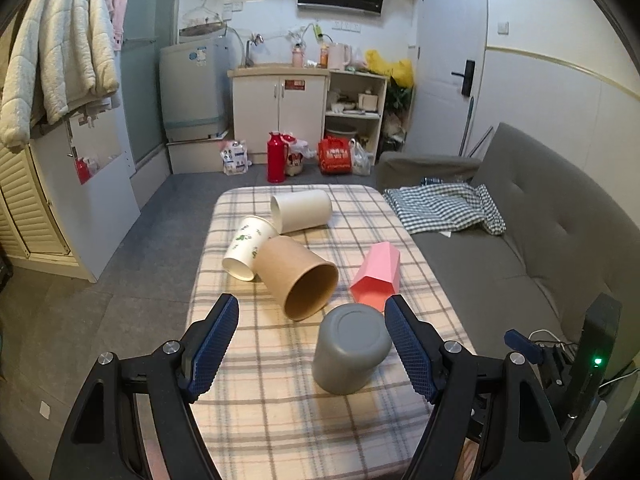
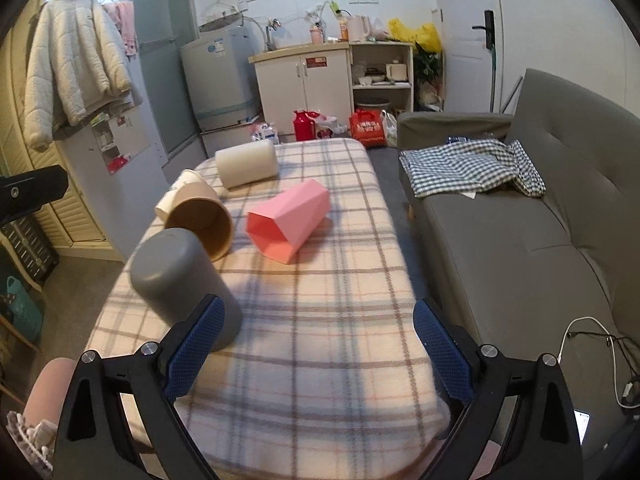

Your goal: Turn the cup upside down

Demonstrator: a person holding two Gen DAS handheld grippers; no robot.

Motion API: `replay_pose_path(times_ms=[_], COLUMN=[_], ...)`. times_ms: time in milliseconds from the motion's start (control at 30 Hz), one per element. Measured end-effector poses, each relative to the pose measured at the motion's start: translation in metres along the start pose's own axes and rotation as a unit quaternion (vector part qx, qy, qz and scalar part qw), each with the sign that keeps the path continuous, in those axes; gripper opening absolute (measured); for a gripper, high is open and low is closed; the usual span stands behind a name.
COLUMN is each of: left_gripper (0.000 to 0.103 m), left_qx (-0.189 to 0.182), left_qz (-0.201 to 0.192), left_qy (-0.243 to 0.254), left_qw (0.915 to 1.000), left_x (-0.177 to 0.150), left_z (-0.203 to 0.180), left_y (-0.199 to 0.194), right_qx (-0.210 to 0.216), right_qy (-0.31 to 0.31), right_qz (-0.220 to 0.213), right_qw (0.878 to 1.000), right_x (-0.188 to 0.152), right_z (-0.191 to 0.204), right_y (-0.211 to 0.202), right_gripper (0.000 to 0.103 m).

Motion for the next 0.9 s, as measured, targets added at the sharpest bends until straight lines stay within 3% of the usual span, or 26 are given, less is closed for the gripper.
replay_pose_path(times_ms=[267, 333, 367, 467, 900], left_gripper=[0.078, 0.084, 0.092, 0.097, 0.099], left_qx=[0.009, 0.009, 0.013, 0.026, 0.043], left_qz=[-0.03, -0.041, -0.049, -0.066, -0.052], left_qy=[0.017, 0.022, 0.023, 0.022, 0.008], left_qw=[0.9994, 0.9989, 0.9984, 0.9973, 0.9977], left_x=[-0.031, -0.044, -0.052, -0.072, -0.088], left_z=[0.014, 0.017, 0.019, 0.025, 0.038], left_y=[-0.007, -0.007, -0.007, -0.005, 0.008], right_qx=[0.008, 0.006, 0.005, -0.002, -0.009], right_qy=[-0.021, -0.025, -0.027, -0.032, -0.026], right_qz=[-0.024, -0.03, -0.032, -0.037, -0.046], right_qw=[0.999, 0.999, 0.999, 0.999, 0.999], right_x=[-0.008, -0.012, -0.013, -0.017, -0.022], right_z=[0.023, 0.026, 0.027, 0.031, 0.031], right_y=[-0.018, -0.02, -0.02, -0.019, -0.021], right_gripper=[0.096, 0.096, 0.096, 0.101, 0.103])
Point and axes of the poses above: each gripper's, at about its wrist camera, not at the fingertips, and y roughly the way its jaws point, z to its left, x to its top, the point moved 4 cm from there along y, roughly the way its jaws point, and after that the axes turned 6 degrees about z, right-handed, at the moved point
